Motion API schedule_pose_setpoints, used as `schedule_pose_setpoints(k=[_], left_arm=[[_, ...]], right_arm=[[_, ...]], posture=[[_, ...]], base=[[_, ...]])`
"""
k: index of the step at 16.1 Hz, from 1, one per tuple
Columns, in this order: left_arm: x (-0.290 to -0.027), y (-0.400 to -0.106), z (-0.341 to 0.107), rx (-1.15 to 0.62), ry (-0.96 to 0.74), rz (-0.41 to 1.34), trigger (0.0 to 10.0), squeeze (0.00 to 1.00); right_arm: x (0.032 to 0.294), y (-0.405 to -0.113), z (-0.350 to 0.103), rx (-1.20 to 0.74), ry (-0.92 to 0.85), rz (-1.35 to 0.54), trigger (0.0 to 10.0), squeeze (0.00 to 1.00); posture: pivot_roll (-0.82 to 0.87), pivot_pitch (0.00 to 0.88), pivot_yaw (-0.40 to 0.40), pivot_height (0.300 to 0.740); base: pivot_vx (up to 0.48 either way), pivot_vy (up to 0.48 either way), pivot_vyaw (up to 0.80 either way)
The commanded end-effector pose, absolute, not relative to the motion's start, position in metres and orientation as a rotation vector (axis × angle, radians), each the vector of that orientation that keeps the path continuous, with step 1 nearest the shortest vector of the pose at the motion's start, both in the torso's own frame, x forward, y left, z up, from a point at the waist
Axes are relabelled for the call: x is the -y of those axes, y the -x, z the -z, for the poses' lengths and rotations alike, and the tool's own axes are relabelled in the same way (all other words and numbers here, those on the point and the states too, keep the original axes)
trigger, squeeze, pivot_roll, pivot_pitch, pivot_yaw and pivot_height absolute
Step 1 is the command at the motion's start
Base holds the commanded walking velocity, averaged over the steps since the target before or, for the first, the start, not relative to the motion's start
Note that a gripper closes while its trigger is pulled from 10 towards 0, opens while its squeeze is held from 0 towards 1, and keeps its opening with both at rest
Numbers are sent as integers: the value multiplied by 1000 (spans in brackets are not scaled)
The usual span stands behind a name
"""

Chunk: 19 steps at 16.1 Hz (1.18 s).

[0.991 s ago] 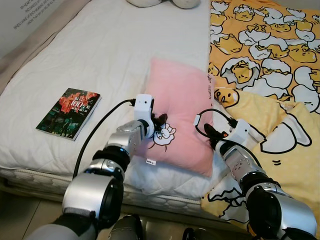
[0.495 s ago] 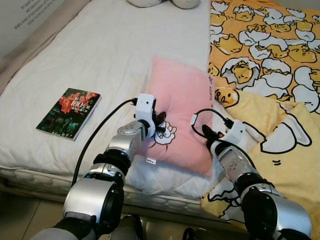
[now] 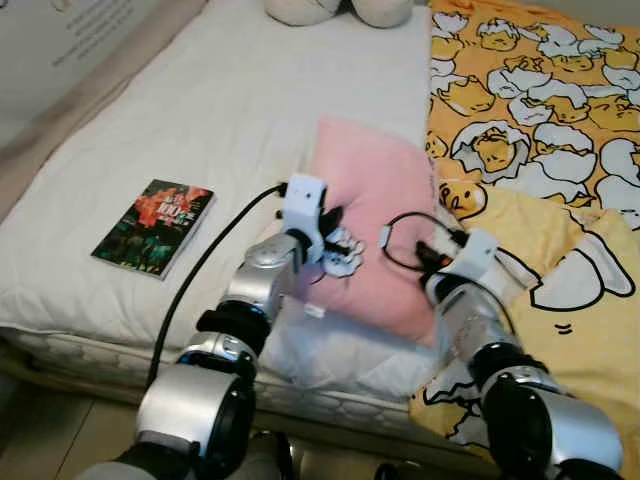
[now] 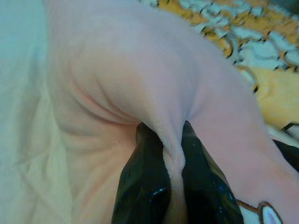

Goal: Clean up the room

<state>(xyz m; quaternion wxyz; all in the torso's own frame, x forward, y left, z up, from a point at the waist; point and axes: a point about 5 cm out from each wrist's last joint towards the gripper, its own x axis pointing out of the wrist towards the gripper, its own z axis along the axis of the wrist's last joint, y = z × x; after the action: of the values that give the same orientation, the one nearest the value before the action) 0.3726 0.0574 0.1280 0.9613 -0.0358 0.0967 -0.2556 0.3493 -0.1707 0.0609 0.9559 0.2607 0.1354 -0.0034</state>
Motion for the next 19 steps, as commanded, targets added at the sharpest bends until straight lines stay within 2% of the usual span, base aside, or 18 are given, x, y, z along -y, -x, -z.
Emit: schedule_pose_setpoints(k=[1,5,6,12,14,19], left_arm=[[-51,-379,-154,-93,73,545,0,0],[-45,-386,-193,38,28,584,0,0],[-46,-388,-205,79,8,574,0,0],[-54,-388,-215,133,-12,588,0,0],[-57,-389,-215,154,46,524,0,0],[-56,-388,-209,154,37,488,0,0]], right_arm=[[179,-357,-77,-191,-514,16,0,0],[183,-374,-120,-21,-465,-11,0,0],[178,-374,-130,26,-372,-43,0,0],[168,-360,-136,121,-287,-23,0,0],[168,-353,-131,109,-270,-21,0,0],[169,-347,-136,118,-215,-36,0,0]], posture=[[92,0,27,740],[81,0,10,740],[80,0,10,740],[51,0,47,740],[44,0,43,740],[23,0,35,740]], base=[[0,0,0],[0,0,0],[0,0,0],[0,0,0],[0,480,0],[0,480,0]])
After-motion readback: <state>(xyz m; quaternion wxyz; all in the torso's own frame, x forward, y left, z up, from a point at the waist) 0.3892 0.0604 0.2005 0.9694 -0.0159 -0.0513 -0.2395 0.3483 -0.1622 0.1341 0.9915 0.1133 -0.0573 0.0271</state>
